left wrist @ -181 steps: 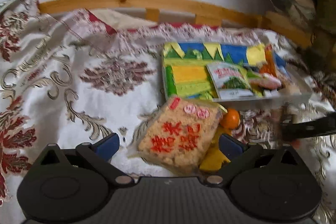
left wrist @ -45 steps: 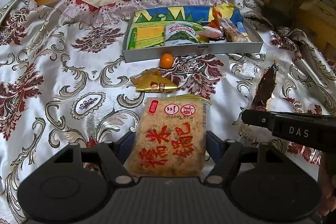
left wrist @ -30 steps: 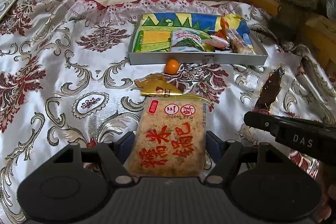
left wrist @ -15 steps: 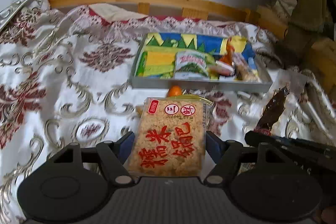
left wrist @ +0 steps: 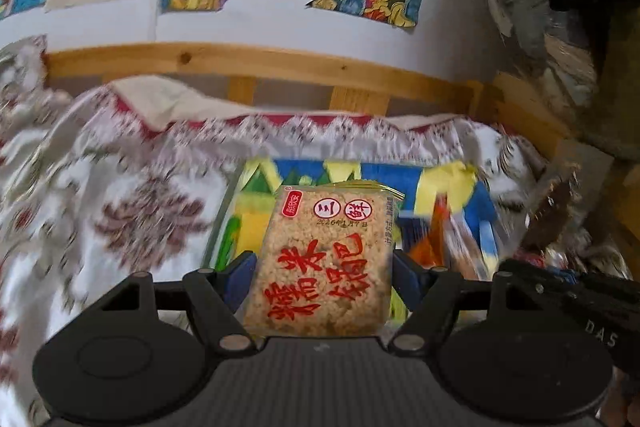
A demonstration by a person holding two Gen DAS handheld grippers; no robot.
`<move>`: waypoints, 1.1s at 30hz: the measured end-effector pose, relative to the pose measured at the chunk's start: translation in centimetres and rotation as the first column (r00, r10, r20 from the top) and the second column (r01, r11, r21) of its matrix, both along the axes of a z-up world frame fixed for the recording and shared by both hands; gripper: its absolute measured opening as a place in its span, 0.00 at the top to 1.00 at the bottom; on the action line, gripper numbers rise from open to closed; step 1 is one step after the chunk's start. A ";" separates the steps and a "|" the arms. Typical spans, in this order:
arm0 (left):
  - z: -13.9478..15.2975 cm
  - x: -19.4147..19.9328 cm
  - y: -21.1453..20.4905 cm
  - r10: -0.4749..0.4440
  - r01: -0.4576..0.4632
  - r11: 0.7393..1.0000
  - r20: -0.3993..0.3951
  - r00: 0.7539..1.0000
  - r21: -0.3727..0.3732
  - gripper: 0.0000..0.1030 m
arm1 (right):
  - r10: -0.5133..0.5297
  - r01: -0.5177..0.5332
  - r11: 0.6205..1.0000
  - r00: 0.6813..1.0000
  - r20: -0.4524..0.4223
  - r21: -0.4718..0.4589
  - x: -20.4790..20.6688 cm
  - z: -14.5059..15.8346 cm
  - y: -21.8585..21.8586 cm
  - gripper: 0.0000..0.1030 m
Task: Organize snacks
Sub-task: 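Lower both held snacks into the tray and open both tools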
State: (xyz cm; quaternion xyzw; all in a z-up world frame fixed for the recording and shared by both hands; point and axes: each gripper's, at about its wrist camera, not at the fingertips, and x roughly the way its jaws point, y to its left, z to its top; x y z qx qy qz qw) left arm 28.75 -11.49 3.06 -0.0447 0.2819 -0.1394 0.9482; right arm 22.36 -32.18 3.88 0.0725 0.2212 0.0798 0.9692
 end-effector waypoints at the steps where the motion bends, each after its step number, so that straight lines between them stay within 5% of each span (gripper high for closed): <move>1: -0.1 1.0 -0.6 -0.001 0.001 1.000 0.000 1.000 -0.007 0.27 | -0.020 0.019 1.000 1.000 -0.010 -0.014 0.9 -0.1 -0.7 0.90; 9: -2.5 7.7 -5.3 -0.007 0.006 1.000 -0.048 0.999 -0.025 0.27 | -0.080 0.074 0.994 0.995 -0.066 -0.077 6.3 -1.6 -5.3 0.90; 22: -6.1 8.7 -8.6 0.004 0.003 0.998 -0.103 0.995 0.061 0.28 | -0.154 0.143 0.963 0.987 -0.033 -0.228 7.9 -4.7 -5.5 0.80; 33: -3.9 7.2 -7.5 0.040 -0.038 0.998 -0.068 0.997 0.040 0.18 | -0.181 0.184 0.960 0.983 0.033 -0.212 7.0 -3.5 -5.3 0.35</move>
